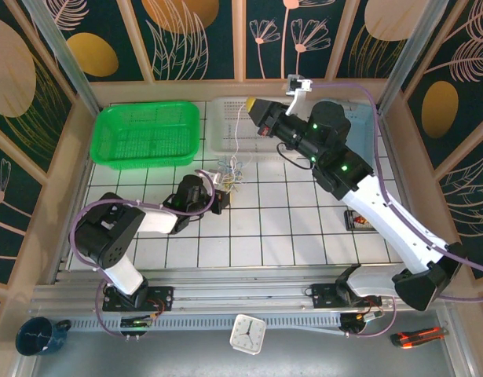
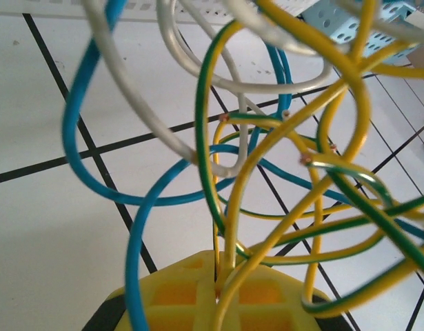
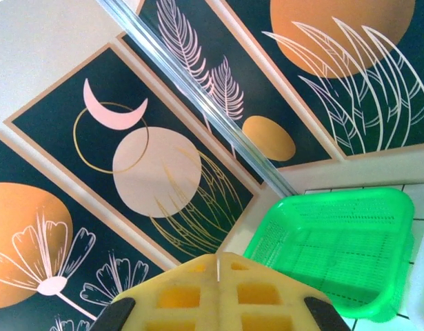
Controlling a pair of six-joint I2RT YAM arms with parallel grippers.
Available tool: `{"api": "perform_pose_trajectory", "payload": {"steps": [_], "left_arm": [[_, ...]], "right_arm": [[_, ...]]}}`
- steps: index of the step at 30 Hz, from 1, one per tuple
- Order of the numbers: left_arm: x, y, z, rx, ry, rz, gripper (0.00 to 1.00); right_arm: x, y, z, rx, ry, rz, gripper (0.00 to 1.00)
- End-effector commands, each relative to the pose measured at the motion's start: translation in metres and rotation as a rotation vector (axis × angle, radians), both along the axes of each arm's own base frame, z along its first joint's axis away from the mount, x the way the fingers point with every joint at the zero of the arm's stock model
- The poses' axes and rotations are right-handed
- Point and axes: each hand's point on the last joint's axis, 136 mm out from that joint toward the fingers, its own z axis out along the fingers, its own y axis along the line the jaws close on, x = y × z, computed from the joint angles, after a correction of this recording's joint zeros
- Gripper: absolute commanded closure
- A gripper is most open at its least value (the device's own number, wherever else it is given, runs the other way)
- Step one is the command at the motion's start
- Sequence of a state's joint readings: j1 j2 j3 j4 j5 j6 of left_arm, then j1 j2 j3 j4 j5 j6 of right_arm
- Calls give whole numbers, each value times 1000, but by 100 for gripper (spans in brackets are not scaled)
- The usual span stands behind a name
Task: Untangle the cables
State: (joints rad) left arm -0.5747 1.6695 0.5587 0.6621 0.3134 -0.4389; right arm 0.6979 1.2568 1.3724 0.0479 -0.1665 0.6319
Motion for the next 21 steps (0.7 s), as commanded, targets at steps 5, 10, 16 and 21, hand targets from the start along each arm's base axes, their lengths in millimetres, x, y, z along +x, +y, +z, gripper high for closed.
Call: {"api": "perform_pose_trajectory", "payload": {"steps": [5,10,16,21], "left_arm": [[3,6,19,-15,-51,42,100],[5,12,14,34,-45,64,94],[1,25,10,89,-47,96,60],[1,42,15,133,-59,160,30]], "right_arm": [[-1,6,-103,-73,126,36,100],[1,-5,-181,-163,207,-15,100],[1,-39,-240,-256,286,-138,100],[-4,-61,-281,-286,364,-190,100]]}}
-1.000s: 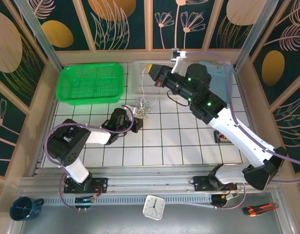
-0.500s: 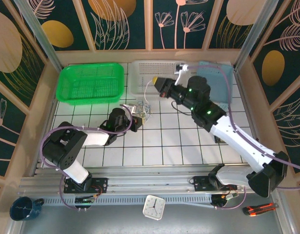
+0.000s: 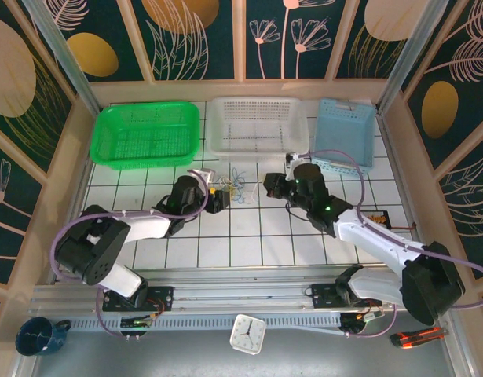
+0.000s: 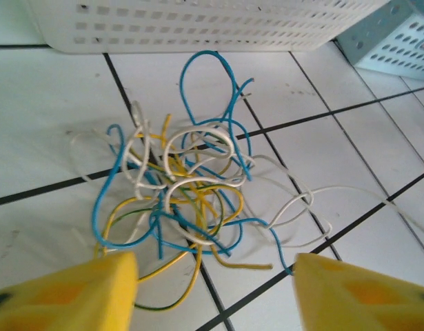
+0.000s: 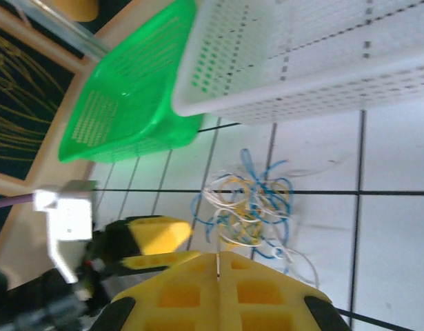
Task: Untangle the cables
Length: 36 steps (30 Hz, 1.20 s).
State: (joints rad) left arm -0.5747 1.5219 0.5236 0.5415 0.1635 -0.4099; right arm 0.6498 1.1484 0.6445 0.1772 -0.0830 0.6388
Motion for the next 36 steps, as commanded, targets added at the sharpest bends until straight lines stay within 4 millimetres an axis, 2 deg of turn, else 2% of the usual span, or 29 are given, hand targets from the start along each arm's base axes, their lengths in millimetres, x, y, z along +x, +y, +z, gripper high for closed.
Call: {"api": "perform_pose_trajectory", "payload": {"steps": [1,6,14,20,21,24,27,31,34,36], "left_arm": [[-1,15,1,51,-4,57,27],[6,19,24,31,9,107,18],[23,-5,74,-63,31,85,12],[36,-17,81,-70,31,66,11],[38,-17,80,-65,31,67,11],[40,-16,75,-51,37,74,10],[40,-12,69,-39,41,96,10],[39,-5,64,-33,40,127,8],[37,2,60,-22,39,156,6],[37,9,59,-13,34,186,5]], "right_arm": [[2,-14,-5,10,-16,-61,100],[-9,-15,-24,8,30,-54,100],[-40,-2,-51,17,107,-17,100],[-63,12,-62,-18,154,35,100],[-65,12,-62,-33,158,41,96],[-57,6,-48,-68,123,4,74],[-44,2,-27,-81,87,-15,59],[-24,0,-4,-69,54,-25,53],[-5,-2,0,-83,50,-49,52],[5,5,-3,-81,62,-27,51]]}}
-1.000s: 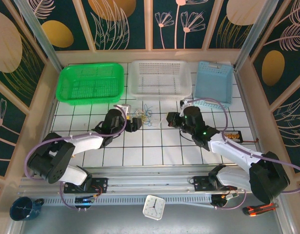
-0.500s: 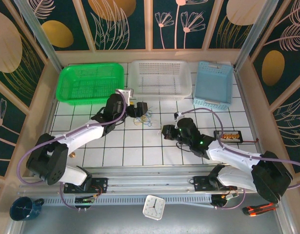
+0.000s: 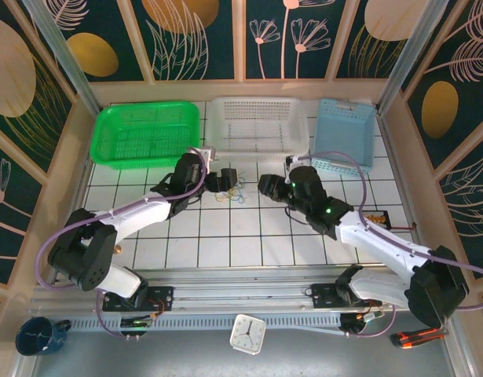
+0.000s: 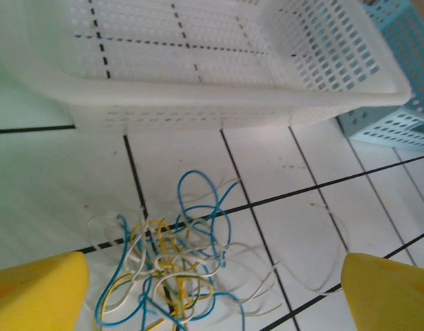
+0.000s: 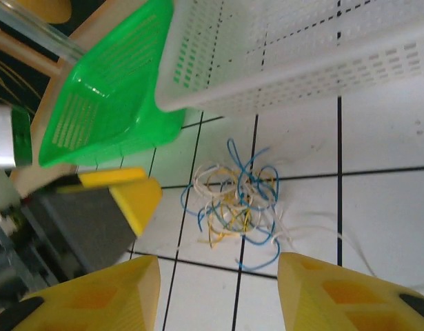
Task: Untangle the cables
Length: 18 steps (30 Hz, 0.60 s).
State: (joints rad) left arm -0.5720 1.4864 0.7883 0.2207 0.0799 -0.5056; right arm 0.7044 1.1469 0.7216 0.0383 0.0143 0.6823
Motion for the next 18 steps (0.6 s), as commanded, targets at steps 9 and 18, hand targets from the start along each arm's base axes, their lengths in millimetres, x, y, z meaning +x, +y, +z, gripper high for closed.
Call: {"api": "perform_pose_trajectory", "payload": {"steps": [9,18], "left_arm": [[-2,42,8,9,-39,158,1],[-8,63,11,-12,-57,208,1]], "right_arm": [[49,42,-42,44,116,49,48],[78,59,-72,189,209,-47,51]]}}
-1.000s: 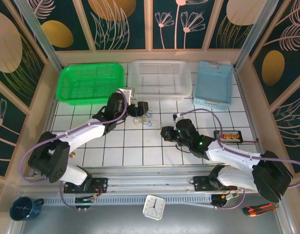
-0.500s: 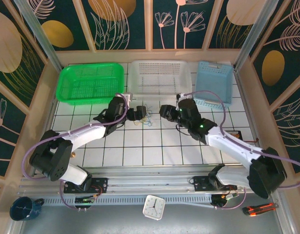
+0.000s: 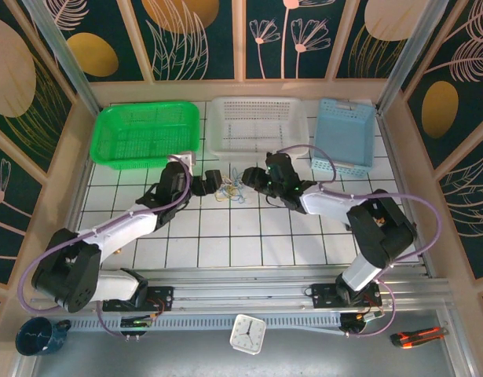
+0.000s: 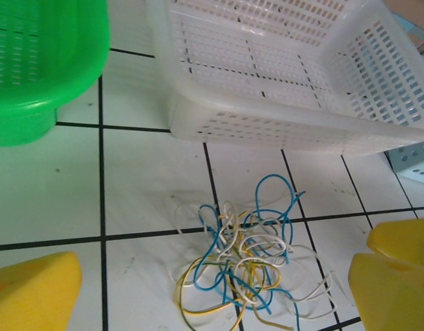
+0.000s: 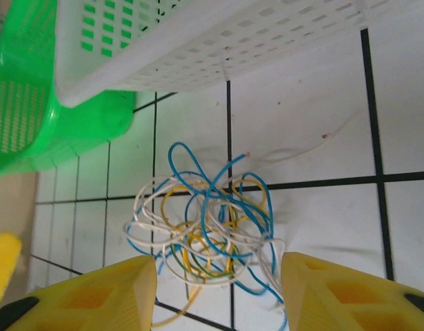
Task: Untangle the cables
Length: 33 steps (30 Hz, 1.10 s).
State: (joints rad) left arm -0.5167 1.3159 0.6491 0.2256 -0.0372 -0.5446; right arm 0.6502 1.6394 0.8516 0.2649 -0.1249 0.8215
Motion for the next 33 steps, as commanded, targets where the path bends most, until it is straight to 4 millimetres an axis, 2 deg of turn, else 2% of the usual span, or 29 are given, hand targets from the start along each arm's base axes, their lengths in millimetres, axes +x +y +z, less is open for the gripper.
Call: {"api": "perform_pose_trajectory", "payload": {"steps": [1,12,24,26,30,33], "left_arm": [[0,9,4,-16,-15,34,1],[-3,10,8,-39,-19,29,1],[-3,8,10,-48,-19,20,1],[-3,8,11,-48,-20,20,1],[-3,8,10,-46,-19,20,1],[-3,8,9,-42,-19,19,1]], "right_arm": [[21,11,16,138,-16,-63,51],[38,16,-6,220,39,-156,58],[46,25,-16,264,60,-161,68],[46,25,-18,266,64,-160,74],[44,23,-18,281,61,-156,99],[41,22,-9,295,43,-143,100]]}}
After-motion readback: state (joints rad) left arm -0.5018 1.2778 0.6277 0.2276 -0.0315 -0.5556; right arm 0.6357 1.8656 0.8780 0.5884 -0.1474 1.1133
